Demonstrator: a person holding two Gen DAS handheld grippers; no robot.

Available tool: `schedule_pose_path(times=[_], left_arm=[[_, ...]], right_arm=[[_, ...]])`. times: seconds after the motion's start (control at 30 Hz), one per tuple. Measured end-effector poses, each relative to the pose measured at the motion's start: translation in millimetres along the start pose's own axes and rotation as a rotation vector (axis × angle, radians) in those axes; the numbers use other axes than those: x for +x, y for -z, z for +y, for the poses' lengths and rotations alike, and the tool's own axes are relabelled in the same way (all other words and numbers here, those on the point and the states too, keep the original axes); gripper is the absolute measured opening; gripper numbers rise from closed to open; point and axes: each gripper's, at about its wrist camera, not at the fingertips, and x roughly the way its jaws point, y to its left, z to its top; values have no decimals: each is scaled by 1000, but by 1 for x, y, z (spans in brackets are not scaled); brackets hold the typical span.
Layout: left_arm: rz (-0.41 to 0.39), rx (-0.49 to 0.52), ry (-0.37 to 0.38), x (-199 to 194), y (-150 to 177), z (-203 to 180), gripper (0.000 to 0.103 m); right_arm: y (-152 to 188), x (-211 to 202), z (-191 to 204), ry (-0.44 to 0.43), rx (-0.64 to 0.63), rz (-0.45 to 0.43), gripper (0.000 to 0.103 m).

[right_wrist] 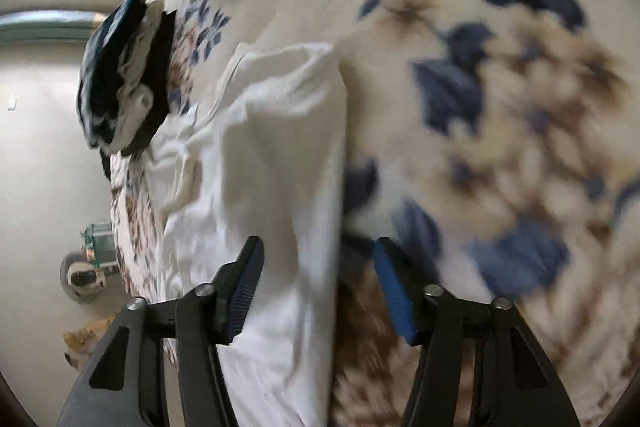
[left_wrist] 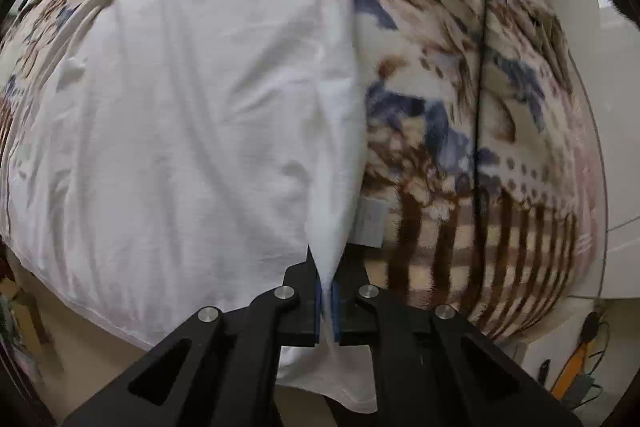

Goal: Fold small clothes

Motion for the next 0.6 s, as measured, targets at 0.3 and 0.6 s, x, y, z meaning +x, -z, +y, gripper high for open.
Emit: schedule_pose_path(times=[0.3, 0.6], left_arm=[[-77, -170, 83, -51, -7, 58, 1], [-172, -379, 101, -92, -20, 169, 1]], right_arm=[[8, -29, 50, 47, -32, -73, 5], [16, -21, 188, 199, -181, -95, 5]])
